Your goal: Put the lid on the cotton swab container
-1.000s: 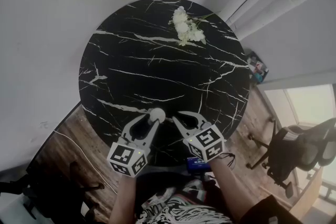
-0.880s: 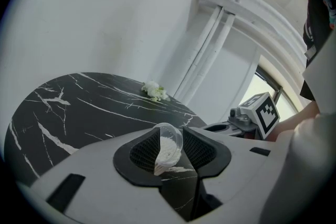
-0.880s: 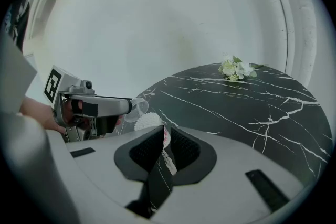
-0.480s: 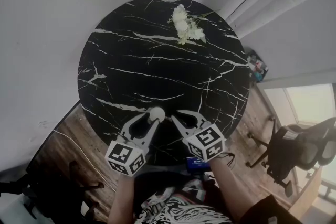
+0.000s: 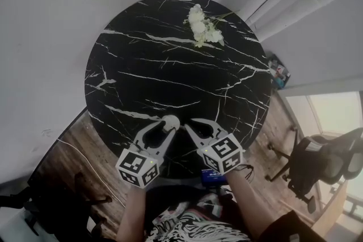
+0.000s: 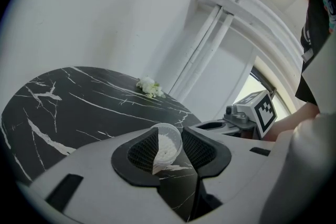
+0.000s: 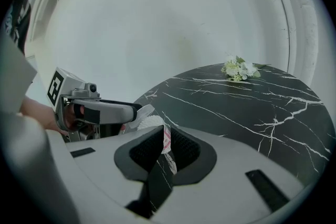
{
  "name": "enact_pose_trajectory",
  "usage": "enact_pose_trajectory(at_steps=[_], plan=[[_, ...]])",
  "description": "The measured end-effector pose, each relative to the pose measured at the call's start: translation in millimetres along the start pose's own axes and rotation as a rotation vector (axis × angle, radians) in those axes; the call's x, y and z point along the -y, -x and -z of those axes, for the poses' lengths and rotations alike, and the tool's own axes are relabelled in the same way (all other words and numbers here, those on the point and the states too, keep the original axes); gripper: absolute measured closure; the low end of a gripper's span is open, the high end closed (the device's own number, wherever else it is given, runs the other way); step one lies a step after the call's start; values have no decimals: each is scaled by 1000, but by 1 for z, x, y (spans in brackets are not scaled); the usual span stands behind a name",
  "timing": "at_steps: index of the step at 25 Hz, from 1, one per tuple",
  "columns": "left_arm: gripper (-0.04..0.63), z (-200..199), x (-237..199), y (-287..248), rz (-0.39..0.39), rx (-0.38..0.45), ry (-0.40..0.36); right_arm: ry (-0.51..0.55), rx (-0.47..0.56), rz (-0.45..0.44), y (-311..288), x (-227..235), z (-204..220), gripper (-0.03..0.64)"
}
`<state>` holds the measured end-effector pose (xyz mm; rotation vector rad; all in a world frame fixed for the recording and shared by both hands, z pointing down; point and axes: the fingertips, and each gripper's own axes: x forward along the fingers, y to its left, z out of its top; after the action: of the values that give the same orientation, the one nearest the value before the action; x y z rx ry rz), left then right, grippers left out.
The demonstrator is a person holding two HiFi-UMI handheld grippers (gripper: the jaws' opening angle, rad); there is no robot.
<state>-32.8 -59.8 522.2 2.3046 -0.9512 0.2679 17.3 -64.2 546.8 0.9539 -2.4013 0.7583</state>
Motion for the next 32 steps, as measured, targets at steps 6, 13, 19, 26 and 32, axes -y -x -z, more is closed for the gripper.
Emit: enact_pose_trajectory(at_steps=[6, 13, 19, 26, 32], plan=[[454, 2, 1, -4, 17, -7, 13, 4, 1, -2, -1, 0, -1, 597], [454, 4, 2, -6, 24, -15, 18, 31, 25, -21, 0, -4, -7, 595], [454, 7, 2, -9, 30, -22, 23, 35, 46, -32, 1, -6, -12, 595], [454, 7, -3, -6, 29, -4, 59, 39, 52, -49, -1, -9, -17, 595], [454, 6, -3, -6, 31, 5, 69, 52, 56, -69, -6, -15, -20, 595]])
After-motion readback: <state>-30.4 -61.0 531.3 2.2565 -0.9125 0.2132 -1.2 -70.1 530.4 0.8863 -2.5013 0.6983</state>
